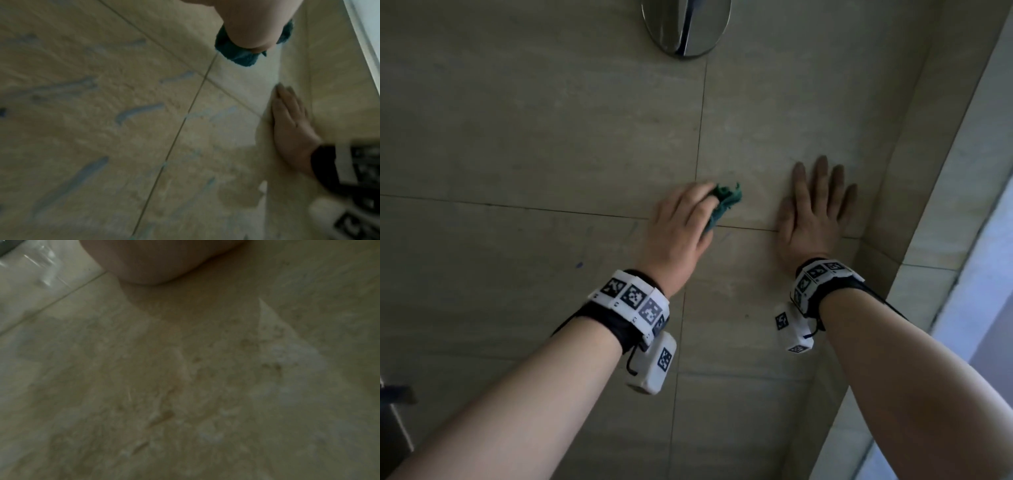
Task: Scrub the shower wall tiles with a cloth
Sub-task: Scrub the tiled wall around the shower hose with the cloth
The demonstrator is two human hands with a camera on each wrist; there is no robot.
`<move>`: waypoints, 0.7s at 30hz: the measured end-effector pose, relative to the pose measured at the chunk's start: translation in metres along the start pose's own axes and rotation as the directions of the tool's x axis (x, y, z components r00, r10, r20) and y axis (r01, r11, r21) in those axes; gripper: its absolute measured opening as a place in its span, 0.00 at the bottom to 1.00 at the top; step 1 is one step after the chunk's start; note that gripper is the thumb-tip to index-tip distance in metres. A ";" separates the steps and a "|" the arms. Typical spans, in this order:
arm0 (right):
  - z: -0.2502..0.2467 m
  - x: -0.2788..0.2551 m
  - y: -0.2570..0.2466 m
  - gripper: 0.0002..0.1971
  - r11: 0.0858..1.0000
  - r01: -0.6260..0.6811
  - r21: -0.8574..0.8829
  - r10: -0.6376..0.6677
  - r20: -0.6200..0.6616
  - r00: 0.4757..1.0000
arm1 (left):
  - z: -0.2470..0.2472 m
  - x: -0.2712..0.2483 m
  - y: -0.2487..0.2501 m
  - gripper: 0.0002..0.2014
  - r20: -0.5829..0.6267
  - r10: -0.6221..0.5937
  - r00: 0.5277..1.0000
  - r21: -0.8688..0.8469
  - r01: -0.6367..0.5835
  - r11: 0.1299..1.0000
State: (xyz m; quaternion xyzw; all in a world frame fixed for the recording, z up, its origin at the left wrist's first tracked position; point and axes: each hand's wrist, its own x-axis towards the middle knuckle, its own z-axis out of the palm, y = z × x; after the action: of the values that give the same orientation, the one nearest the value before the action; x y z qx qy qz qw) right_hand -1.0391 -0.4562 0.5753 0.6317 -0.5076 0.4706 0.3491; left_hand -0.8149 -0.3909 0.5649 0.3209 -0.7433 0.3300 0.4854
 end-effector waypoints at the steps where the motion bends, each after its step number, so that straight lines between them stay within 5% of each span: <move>1: 0.002 0.000 0.001 0.27 1.000 0.012 -0.002 -0.012 -0.020 1.000 | 0.008 -0.004 0.004 0.24 0.010 0.035 0.999 0.006 -0.035 0.999; 5: 0.006 0.002 0.005 0.27 0.999 0.049 -0.010 -0.049 -0.085 0.995 | 0.034 -0.009 0.016 0.23 0.063 0.156 0.986 0.041 -0.159 0.987; 8: 0.007 0.001 0.005 0.27 0.999 0.043 -0.012 -0.044 -0.098 0.994 | 0.053 -0.020 0.016 0.26 0.253 0.269 0.929 0.194 -0.321 0.927; 11: 0.007 0.000 0.003 0.27 0.999 0.040 -0.016 -0.042 -0.107 0.993 | 0.061 -0.034 0.008 0.27 0.373 0.246 0.895 0.347 -0.380 0.858; 14: 0.006 0.001 0.004 0.27 0.999 0.030 -0.021 -0.032 -0.108 0.994 | 0.050 -0.034 -0.003 0.27 0.387 0.209 0.898 0.375 -0.360 0.854; 21: 0.007 0.000 0.001 0.28 1.000 0.001 -0.014 -0.003 -0.087 0.996 | 0.029 -0.029 0.006 0.30 0.275 -0.074 0.959 0.465 -0.065 0.883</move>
State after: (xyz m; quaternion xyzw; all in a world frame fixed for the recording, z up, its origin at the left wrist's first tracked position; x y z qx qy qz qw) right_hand -1.0385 -0.4630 0.5728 0.6086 -0.4944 0.4940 0.3757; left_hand -0.8253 -0.4066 0.5281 0.4747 -0.7025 0.4492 0.2818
